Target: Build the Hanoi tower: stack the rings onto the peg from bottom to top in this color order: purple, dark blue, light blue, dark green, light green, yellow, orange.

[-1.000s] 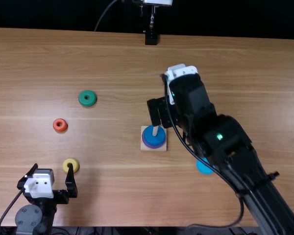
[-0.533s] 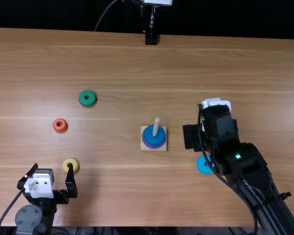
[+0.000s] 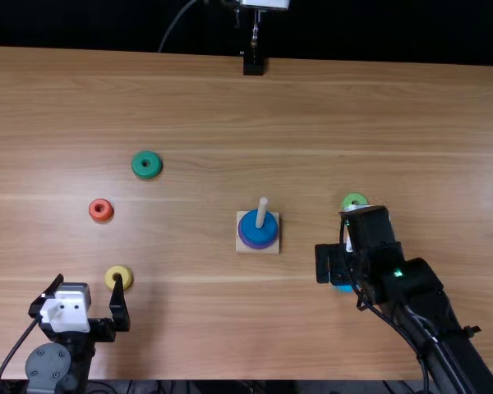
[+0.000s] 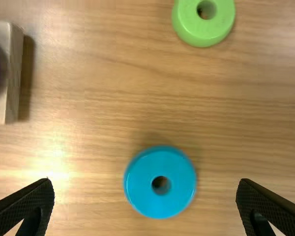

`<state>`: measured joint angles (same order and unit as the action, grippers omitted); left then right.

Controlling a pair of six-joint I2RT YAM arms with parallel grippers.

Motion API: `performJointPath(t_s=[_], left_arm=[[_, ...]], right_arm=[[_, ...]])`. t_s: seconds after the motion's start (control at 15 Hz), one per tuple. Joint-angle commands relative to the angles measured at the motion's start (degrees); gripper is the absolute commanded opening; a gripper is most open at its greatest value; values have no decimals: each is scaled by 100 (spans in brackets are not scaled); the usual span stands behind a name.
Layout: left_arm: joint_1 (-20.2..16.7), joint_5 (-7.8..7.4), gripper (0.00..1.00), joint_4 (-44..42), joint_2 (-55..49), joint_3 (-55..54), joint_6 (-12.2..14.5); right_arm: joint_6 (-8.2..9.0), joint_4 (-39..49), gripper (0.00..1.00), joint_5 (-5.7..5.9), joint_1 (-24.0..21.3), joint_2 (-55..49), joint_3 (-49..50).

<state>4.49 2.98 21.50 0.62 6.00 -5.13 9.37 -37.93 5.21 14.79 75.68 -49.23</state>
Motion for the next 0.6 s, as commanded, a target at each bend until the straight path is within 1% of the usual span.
performJointPath(t_s=[0.0, 0.27, 0.53], left_arm=[[-27, -56, 100, 445, -62, -600, 48], [-27, -56, 100, 445, -62, -600, 48], [-27, -56, 100, 445, -62, -600, 48]], right_arm=[[224, 169, 100, -331, -134, -9, 124], [213, 275, 100, -279, -160, 773, 133], [213, 275, 100, -279, -178, 1204, 98]])
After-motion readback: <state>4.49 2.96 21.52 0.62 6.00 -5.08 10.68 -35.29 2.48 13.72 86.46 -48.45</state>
